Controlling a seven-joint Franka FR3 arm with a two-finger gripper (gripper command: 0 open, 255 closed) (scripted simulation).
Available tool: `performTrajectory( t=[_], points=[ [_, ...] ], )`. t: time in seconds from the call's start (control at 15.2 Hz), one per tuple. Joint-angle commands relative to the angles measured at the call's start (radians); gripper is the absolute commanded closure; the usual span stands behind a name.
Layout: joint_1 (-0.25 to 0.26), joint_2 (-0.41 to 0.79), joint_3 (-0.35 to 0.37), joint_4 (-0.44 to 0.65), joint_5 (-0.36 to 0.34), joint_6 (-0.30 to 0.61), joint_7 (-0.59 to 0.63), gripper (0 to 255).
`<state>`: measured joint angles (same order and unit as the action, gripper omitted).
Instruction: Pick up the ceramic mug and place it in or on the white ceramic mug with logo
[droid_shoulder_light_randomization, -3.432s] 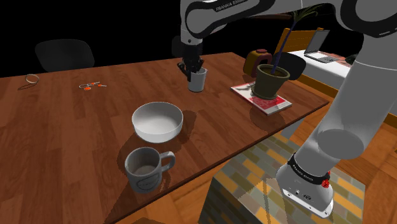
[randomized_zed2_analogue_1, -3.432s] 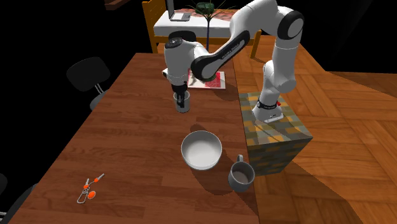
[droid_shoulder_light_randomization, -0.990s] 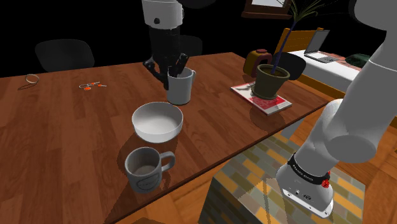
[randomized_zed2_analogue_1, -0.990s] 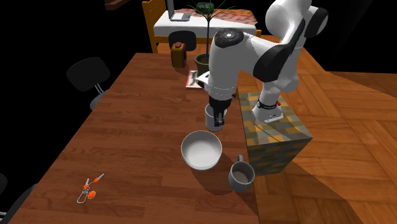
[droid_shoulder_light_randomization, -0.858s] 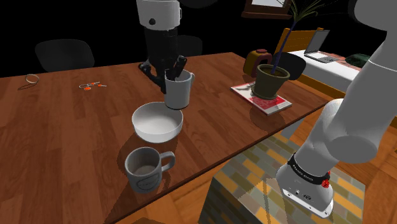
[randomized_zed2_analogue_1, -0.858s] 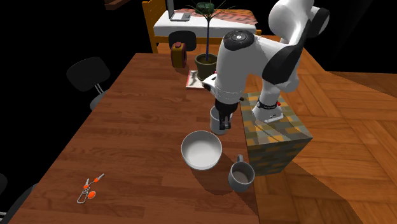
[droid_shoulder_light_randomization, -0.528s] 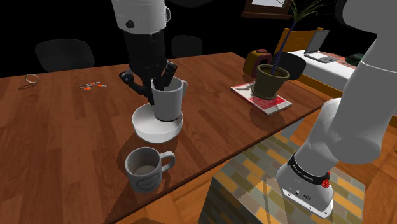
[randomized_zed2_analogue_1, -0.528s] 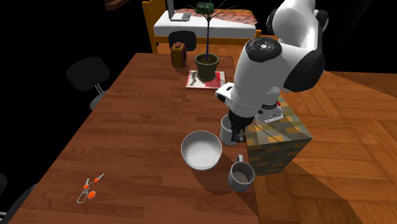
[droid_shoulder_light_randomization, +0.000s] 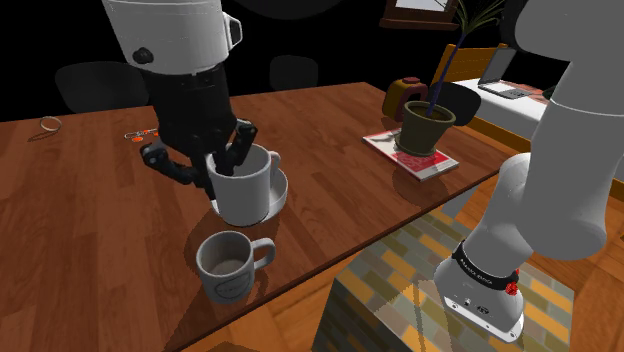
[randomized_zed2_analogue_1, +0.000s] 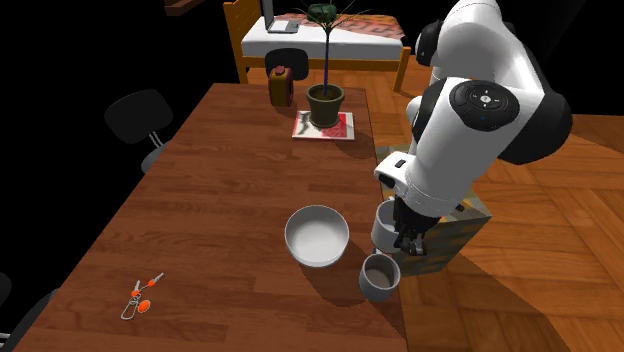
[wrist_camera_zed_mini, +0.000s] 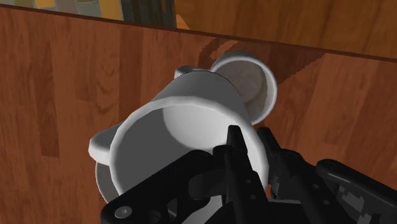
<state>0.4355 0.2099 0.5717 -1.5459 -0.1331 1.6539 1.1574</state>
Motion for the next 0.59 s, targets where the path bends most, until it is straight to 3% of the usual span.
performTrajectory(
  t=[0.0, 0.53],
  points=[
    [0.002, 0.004, 0.001, -0.021, -0.002, 0.024, 0.008, 255],
    [-0.003, 0.008, -0.003, -0.124, -0.007, 0.13, 0.013, 255]
  ],
)
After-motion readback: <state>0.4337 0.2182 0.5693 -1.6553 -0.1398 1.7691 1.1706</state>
